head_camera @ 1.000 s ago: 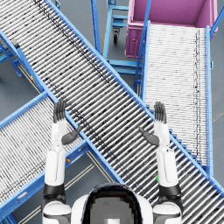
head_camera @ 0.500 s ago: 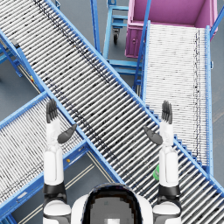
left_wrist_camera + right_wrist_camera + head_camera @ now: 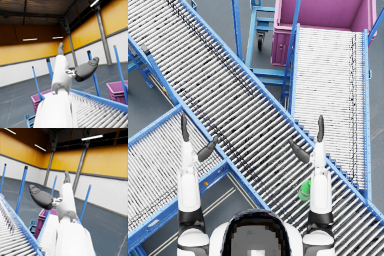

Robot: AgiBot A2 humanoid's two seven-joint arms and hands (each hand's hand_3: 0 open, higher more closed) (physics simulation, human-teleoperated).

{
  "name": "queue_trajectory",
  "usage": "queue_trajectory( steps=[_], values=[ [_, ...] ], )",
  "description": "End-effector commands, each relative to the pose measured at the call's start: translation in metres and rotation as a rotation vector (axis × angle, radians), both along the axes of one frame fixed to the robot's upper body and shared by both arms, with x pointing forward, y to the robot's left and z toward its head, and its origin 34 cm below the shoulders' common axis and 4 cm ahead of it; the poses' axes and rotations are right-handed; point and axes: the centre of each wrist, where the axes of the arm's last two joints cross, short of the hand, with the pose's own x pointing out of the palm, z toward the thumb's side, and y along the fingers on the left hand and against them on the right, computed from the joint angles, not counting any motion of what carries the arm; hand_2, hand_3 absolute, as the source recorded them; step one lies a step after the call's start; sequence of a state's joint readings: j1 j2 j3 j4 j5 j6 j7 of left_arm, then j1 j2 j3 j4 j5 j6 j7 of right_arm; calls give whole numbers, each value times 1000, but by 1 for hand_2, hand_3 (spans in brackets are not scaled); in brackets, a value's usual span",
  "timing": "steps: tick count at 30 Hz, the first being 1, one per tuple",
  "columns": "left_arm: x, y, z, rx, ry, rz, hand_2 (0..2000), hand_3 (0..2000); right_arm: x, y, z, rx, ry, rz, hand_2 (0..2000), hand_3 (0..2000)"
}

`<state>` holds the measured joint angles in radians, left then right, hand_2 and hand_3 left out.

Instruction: Pick up the oil and place it on the left assembly line, put the cola on the right, and keep Sprite still

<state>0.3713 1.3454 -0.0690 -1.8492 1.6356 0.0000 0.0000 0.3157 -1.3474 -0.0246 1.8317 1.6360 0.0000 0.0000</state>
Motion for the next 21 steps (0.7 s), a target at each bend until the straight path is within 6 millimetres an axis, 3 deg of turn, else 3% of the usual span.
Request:
queue_trajectory(
  steps=[1, 6, 21],
  values=[
    [0, 0, 0, 2, -1, 2, 0, 0, -1, 0, 6, -1, -22, -4, 0, 0],
    [-1, 0, 8, 4, -31, 9, 0, 0, 1, 3, 9, -3, -33, 2, 0, 0],
    [-2, 0, 4, -2, -19, 9, 0, 0, -2, 1, 5, 11, -25, -8, 0, 0]
  ],
)
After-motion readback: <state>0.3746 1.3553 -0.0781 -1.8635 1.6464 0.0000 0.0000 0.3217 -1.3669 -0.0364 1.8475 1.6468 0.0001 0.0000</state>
